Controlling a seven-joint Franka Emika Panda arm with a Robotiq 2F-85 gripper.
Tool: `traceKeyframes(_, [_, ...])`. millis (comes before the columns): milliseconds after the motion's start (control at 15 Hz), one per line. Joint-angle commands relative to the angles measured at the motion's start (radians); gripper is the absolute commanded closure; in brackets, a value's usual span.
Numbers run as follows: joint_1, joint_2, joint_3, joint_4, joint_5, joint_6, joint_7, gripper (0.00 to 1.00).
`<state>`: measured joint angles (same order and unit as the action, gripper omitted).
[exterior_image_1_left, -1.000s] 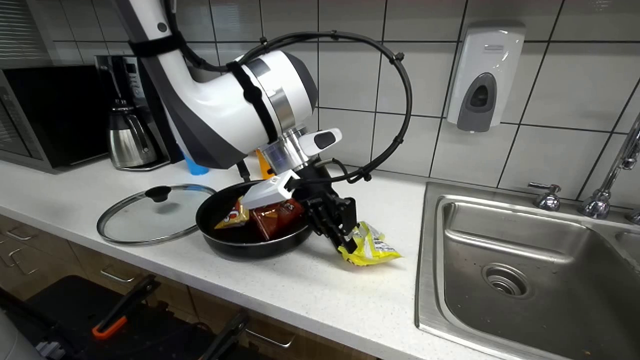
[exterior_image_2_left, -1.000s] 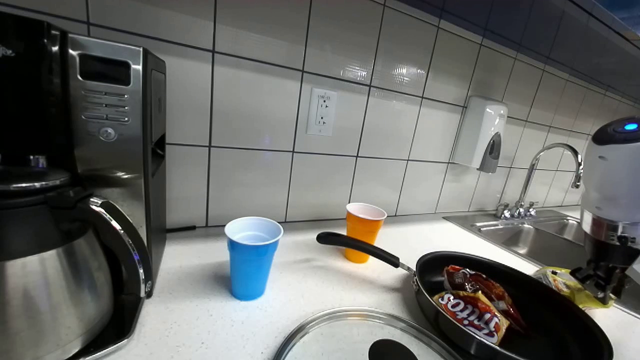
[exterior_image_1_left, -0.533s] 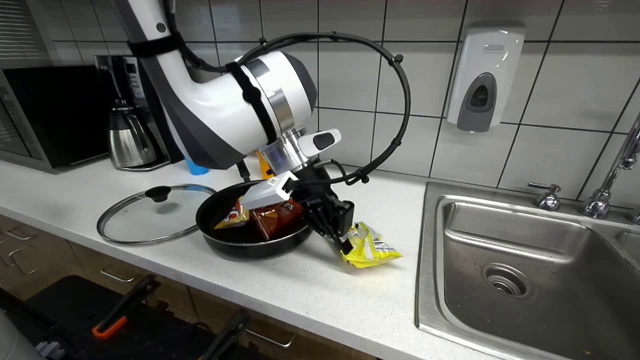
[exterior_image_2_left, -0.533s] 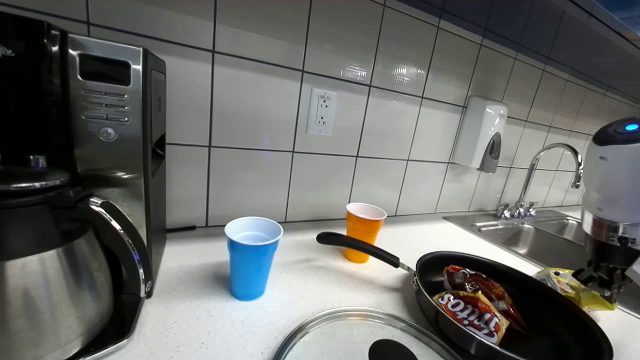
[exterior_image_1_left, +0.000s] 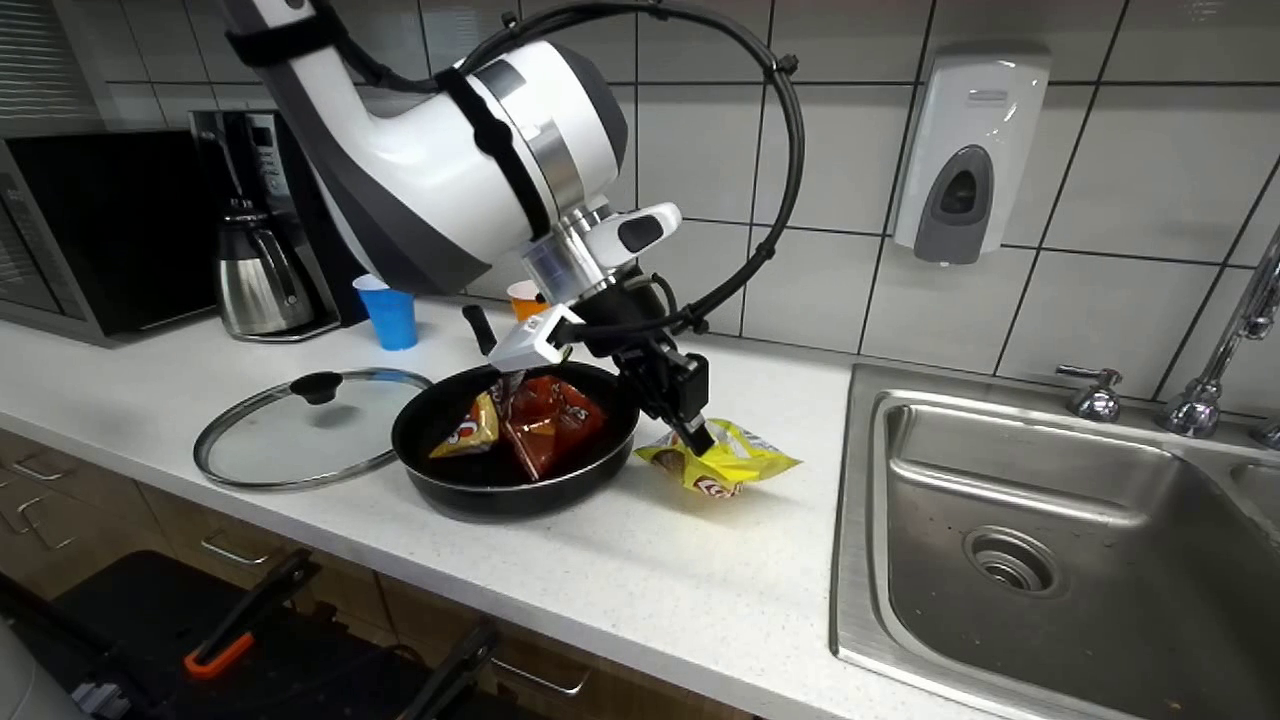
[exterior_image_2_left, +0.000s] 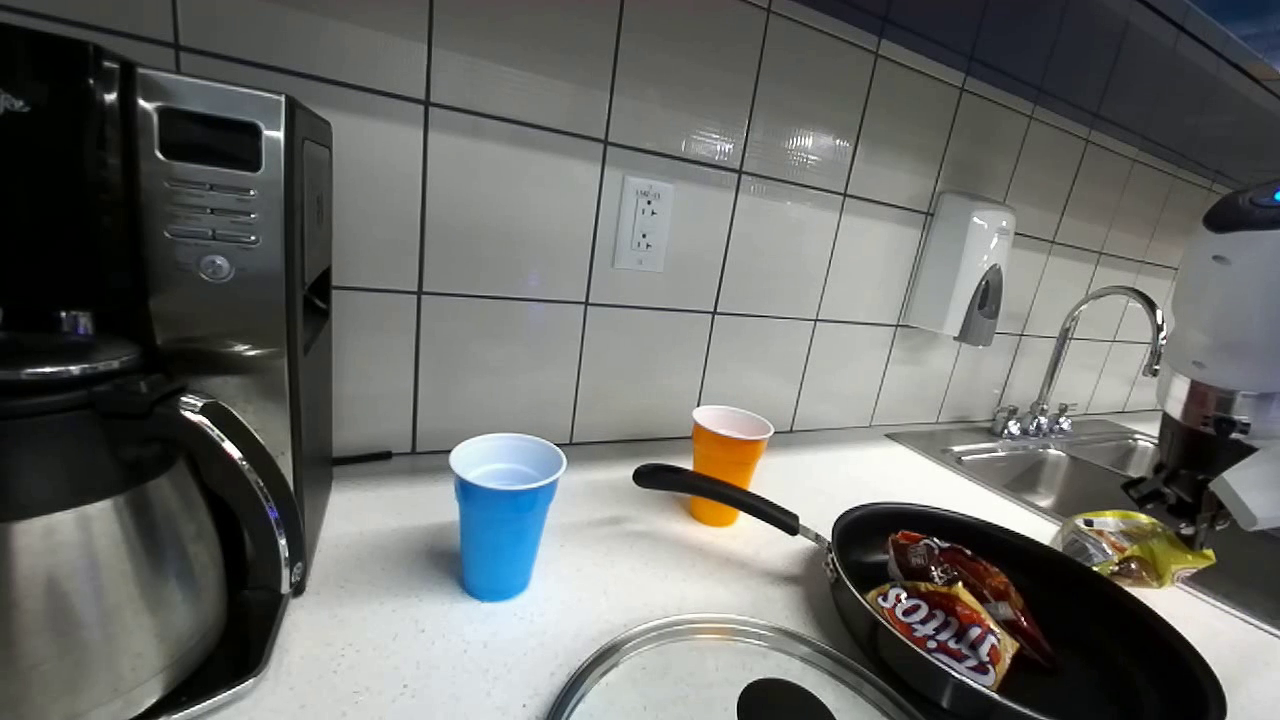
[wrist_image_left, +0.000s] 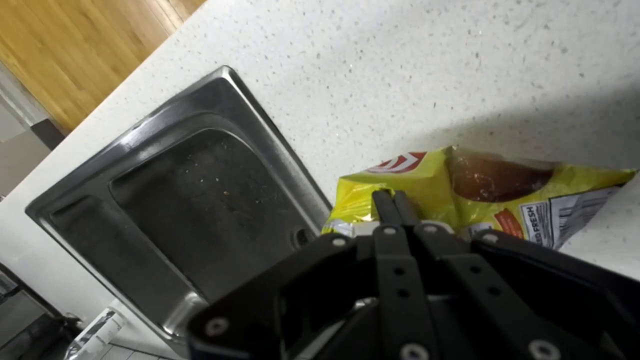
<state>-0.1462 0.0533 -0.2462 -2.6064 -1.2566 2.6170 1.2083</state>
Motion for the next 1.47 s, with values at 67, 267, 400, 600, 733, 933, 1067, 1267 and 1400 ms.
traceKeyframes(67, [-0.012,-0.121,0.023,-0.03,-0.009,-0.041,0.092,1.0])
traceKeyframes(267, [-0.014,-0.171,0.027,-0.042,0.006,-0.026,0.082,1.0])
traceKeyframes(400, [-0.011,-0.199,0.032,-0.049,0.029,-0.005,0.052,1.0])
traceKeyframes(600, [-0.004,-0.23,0.052,-0.058,0.051,0.003,0.046,1.0])
traceKeyframes(733, [0.004,-0.233,0.07,-0.059,0.072,0.005,0.042,1.0])
traceKeyframes(933, [0.025,-0.229,0.104,-0.057,0.11,0.0,0.041,1.0])
traceKeyframes(1067, [0.045,-0.234,0.131,-0.061,0.144,-0.011,0.041,1.0])
traceKeyframes(1267, [0.073,-0.252,0.161,-0.083,0.207,-0.003,0.023,1.0])
traceKeyframes(1400, [0.097,-0.252,0.181,-0.096,0.281,0.001,0.003,1.0])
